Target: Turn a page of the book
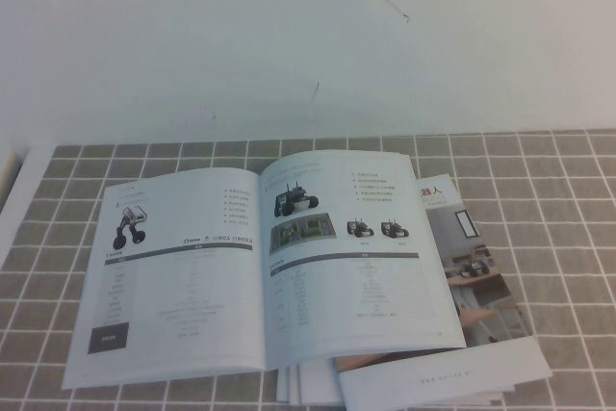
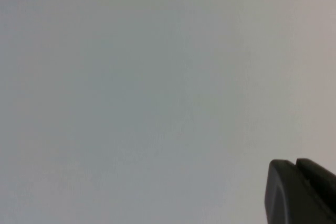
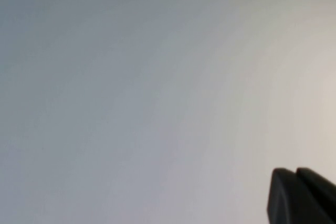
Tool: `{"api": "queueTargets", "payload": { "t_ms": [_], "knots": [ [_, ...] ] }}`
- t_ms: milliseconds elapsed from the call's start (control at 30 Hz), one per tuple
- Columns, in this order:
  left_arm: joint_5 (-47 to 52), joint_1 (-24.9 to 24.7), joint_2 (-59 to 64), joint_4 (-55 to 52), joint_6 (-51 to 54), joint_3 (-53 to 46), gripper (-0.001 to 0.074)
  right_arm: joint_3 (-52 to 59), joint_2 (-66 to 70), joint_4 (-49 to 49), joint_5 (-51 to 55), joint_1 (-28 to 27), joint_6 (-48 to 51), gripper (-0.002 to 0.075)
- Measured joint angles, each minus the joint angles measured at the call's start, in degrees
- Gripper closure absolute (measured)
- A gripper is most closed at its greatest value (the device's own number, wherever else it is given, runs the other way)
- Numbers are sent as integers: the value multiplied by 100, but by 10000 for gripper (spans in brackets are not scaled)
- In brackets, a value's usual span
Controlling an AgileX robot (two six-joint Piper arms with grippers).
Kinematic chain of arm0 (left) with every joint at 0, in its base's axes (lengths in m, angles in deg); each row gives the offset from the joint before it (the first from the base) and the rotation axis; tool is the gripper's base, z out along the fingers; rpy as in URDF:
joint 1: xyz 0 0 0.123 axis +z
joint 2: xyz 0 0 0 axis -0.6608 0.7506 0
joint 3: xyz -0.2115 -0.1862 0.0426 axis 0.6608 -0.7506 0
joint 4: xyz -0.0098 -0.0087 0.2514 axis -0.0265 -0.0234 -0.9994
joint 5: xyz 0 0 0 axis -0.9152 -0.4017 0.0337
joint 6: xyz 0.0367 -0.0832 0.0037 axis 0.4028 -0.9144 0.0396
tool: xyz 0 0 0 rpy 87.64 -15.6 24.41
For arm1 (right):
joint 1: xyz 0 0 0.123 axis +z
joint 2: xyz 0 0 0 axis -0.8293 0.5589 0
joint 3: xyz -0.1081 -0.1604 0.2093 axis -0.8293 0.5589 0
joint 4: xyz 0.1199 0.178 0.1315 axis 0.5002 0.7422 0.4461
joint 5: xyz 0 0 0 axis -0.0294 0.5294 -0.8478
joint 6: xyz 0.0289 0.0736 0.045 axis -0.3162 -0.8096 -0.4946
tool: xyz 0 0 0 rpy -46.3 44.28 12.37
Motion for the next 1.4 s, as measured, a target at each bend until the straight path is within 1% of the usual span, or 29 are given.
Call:
{"api": "queueTargets", "payload": {
  "t_ms": [100, 200, 233, 333, 400, 533, 633, 700, 933, 1000, 1067, 1100, 1233, 1300, 1400],
  "knots": [
    [-89, 0, 0, 86, -11, 0, 738, -28, 0, 0, 135, 0, 0, 728],
    [200, 0, 0, 195, -116, 13, 738, -335, 0, 0, 780, 0, 92, 728],
    [956, 0, 0, 273, -176, 195, 738, -508, 0, 0, 1061, 0, 187, 728],
    [2590, 0, 0, 322, -214, 919, 738, -1048, 0, 0, 1830, 0, 552, 728],
    [3301, 0, 73, 345, -214, 1425, 738, -1460, 0, 0, 2440, 0, 779, 728],
    [4304, 0, 541, 368, -214, 2222, 738, -2258, 0, 0, 3831, 0, 913, 728],
    [4999, 0, 1141, 386, -216, 2765, 738, -2765, 152, 0, 4653, 0, 934, 728],
    [5269, 0, 1529, 386, -216, 3032, 738, -3089, 424, 75, 5155, 0, 934, 728],
    [5099, 0, 2805, 646, -258, 3137, 738, -3970, 1892, 1001, 6989, 0, 645, 728],
    [5098, 0, 3230, 689, -258, 3162, 738, -4112, 2453, 1086, 7497, 0, 739, 728],
    [5225, 0, 3650, 753, -258, 3249, 738, -4164, 2855, 1136, 7785, 0, 908, 728],
    [5340, 0, 3906, 810, -258, 3323, 738, -4178, 3260, 1226, 8023, 0, 1107, 728],
    [5464, 0, 4677, 961, -168, 3494, 738, -4178, 4237, 1652, 8478, 0, 1656, 728],
    [5464, 0, 5013, 1064, -155, 3543, 738, -4178, 4723, 2030, 8624, 0, 1905, 728],
    [5464, -67, 5458, 1176, -25, 3641, 738, -4178, 5163, 2484, 8650, 0, 2324, 728]
  ]
}}
